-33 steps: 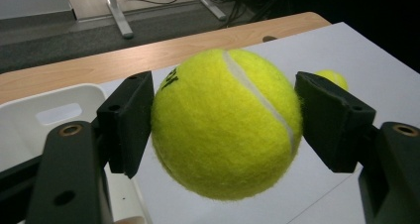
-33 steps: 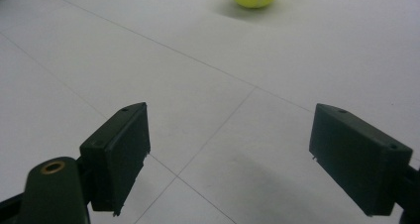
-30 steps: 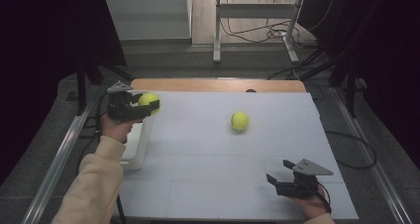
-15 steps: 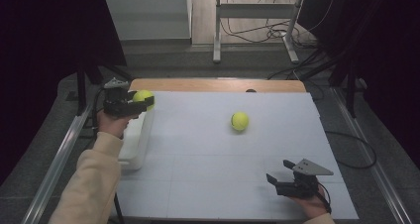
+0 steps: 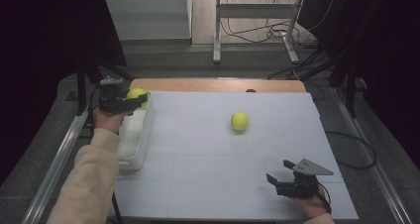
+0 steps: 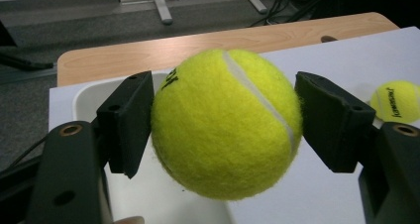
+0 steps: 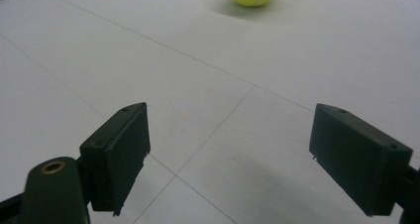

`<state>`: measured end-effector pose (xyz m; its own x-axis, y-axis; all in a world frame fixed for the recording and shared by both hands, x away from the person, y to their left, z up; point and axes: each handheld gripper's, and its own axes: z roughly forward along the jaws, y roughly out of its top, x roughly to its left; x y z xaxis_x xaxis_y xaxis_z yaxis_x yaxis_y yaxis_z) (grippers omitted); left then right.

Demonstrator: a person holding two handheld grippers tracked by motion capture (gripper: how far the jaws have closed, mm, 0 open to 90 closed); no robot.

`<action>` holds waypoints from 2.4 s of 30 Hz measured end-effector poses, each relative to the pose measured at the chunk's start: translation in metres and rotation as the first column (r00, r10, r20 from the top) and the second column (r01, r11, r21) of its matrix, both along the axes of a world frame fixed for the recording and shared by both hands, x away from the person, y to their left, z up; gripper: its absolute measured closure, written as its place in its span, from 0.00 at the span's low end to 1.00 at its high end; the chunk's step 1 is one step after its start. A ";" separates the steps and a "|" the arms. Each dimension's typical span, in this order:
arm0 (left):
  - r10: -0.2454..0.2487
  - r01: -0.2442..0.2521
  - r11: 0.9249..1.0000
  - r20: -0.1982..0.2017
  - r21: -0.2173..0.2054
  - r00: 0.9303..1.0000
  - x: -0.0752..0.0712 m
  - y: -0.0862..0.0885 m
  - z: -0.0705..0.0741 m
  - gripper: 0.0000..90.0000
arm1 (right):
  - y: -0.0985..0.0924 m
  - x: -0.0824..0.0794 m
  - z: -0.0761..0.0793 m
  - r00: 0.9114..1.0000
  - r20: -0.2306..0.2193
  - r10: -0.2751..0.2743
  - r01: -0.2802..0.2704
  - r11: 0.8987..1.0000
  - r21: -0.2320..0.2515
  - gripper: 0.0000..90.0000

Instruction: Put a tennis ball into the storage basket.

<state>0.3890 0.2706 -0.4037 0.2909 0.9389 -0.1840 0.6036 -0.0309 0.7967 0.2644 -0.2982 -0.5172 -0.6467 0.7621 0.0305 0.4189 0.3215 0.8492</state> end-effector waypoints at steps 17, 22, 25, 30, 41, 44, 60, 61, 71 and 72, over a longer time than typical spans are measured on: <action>0.048 -0.045 0.998 -0.063 0.037 0.997 0.027 0.007 -0.016 0.30 | -0.001 0.001 -0.001 1.000 -0.005 -0.002 0.002 1.000 0.000 0.18; 0.060 -0.056 0.997 -0.084 0.050 0.995 0.032 0.009 -0.022 0.30 | -0.001 0.001 -0.001 1.000 -0.003 -0.001 0.001 1.000 -0.002 0.18; 0.062 -0.058 0.997 -0.094 0.052 0.994 0.034 0.010 -0.024 0.30 | -0.001 0.001 -0.001 1.000 -0.005 0.000 0.000 1.000 -0.001 0.18; 0.062 -0.054 0.996 -0.121 0.067 0.991 0.038 0.010 -0.030 0.30 | 0.000 0.001 -0.002 1.000 -0.006 0.002 -0.002 1.000 -0.007 0.18; 0.060 -0.046 0.995 -0.159 0.093 0.985 0.040 0.007 -0.034 0.30 | 0.000 0.001 -0.002 1.000 -0.007 0.005 -0.005 1.000 -0.008 0.18; 0.064 -0.049 0.994 -0.163 0.097 0.985 0.041 0.008 -0.035 0.30 | 0.000 0.001 -0.002 1.000 -0.007 0.004 -0.004 1.000 -0.008 0.18; 0.075 -0.070 0.997 -0.136 0.039 0.988 0.038 0.009 -0.032 0.14 | 0.000 0.001 -0.002 1.000 -0.012 0.006 -0.006 1.000 -0.003 0.18; 0.065 -0.060 0.997 -0.124 0.040 0.990 0.037 0.009 -0.029 0.13 | 0.000 0.001 -0.002 1.000 -0.011 0.006 -0.006 1.000 -0.006 0.18; 0.024 -0.024 1.000 -0.076 0.007 0.997 0.018 0.010 -0.015 0.12 | 0.001 0.001 -0.001 1.000 -0.008 0.007 -0.008 1.000 -0.007 0.18; 0.020 -0.020 1.000 -0.070 0.002 0.997 0.016 0.010 -0.014 0.12 | 0.001 0.001 -0.001 1.000 -0.008 0.008 -0.008 1.000 -0.007 0.18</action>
